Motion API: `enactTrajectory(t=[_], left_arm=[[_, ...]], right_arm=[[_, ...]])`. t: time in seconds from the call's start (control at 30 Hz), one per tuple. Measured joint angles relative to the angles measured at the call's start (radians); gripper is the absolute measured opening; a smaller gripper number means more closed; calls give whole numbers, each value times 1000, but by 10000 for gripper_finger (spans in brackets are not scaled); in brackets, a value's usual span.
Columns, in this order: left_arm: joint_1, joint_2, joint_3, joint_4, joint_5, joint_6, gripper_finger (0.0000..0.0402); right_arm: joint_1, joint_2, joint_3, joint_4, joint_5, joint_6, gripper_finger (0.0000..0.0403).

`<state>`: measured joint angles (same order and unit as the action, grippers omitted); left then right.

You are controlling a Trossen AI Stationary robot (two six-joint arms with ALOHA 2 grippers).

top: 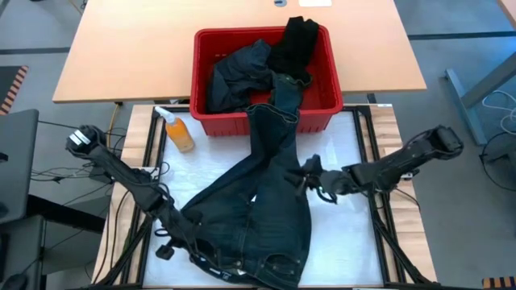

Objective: Fold Laundry from Bin
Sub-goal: Fold the dark blue jeans

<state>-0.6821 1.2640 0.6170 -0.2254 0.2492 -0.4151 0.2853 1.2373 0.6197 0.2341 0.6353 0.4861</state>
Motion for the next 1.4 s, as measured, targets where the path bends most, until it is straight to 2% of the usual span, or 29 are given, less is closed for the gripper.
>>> enactTrajectory(t=[0.2,0.3,0.4,0.53,0.63,0.8,0.9,1.03,1.2,1.27,1.4], left_arm=[[-4,13,0,-168,-37,-117,9],[-4,6,0,-266,-38,-132,9],[-1,3,0,-328,-34,-149,9],[-1,-4,0,-352,-34,-180,9],[-1,-4,0,-357,-32,-176,9],[-1,-4,0,-393,-26,-166,9],[-1,-4,0,-422,-26,-157,9],[1,-4,0,-442,-34,-119,9],[18,-4,0,-448,-35,-107,9],[18,-4,0,-450,-37,-101,9],[19,-4,0,-457,-39,-116,9]], right_arm=[[-89,129,0,76,-33,-168,166],[-159,216,1,188,-35,-202,158],[-231,318,1,233,-64,-150,146],[-282,457,1,236,-203,-5,113],[-240,549,1,282,-262,63,77],[-85,608,3,343,-275,241,17],[26,612,20,339,-283,341,15],[149,595,67,293,-345,377,30],[217,465,139,163,-353,217,20],[219,385,166,59,-277,121,17],[190,215,191,-137,33,-16,23]])
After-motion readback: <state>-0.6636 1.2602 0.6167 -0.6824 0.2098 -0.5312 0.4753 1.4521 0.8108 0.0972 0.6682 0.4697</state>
